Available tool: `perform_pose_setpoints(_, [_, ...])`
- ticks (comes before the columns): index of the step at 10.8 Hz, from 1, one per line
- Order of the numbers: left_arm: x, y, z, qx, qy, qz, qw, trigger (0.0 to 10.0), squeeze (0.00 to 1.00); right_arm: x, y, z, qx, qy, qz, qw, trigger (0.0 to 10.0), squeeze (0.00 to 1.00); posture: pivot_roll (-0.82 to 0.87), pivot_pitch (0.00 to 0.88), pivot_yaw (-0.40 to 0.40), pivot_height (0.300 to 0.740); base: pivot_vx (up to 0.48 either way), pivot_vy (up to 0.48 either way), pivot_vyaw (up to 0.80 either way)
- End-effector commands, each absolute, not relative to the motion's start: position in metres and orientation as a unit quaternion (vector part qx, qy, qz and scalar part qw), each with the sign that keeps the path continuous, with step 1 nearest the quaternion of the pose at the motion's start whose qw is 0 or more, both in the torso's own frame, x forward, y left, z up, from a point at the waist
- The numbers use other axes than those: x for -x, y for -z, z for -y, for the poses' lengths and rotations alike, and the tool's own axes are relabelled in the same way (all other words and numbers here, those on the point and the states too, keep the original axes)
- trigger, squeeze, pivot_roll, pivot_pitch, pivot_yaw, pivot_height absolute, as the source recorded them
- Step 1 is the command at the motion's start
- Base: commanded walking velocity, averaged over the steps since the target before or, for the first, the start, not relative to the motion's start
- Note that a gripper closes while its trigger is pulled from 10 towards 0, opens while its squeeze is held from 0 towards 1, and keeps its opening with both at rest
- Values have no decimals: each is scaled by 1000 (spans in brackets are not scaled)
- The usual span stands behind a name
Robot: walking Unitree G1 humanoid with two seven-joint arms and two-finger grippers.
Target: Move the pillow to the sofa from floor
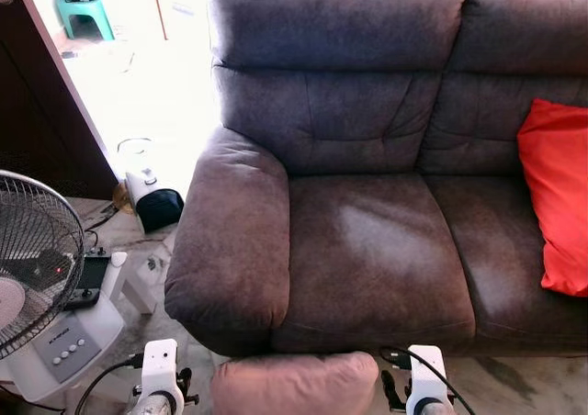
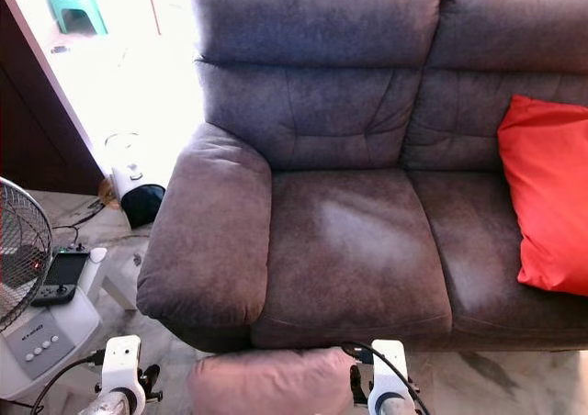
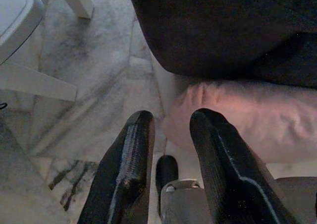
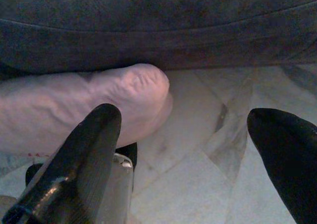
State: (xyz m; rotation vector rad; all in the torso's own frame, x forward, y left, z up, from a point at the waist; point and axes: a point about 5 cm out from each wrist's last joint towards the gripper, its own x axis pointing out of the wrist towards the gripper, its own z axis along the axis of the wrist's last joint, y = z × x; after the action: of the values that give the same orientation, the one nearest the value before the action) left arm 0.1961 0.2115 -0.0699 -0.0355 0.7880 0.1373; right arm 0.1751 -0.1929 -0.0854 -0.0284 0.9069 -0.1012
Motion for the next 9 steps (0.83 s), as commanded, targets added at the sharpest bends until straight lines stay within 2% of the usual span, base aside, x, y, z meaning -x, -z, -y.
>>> perform_pose_setpoints(1, [-196,70,-211,11,-66,-385,920,10000,0,-169,88,198,18,60,-449,891,10000,0,50,38,-48,681,0,0,0])
perform_pose_setpoints(6, [-195,71,-212,10,-66,-386,920,10000,0,-164,90,201,19,64,-458,887,10000,0,51,39,-48,681,0,0,0])
perform_pose_setpoints(9, [-194,71,-211,11,-66,-387,920,10000,0,-164,90,200,21,60,-461,885,10000,0,53,38,-49,641,0,0,0])
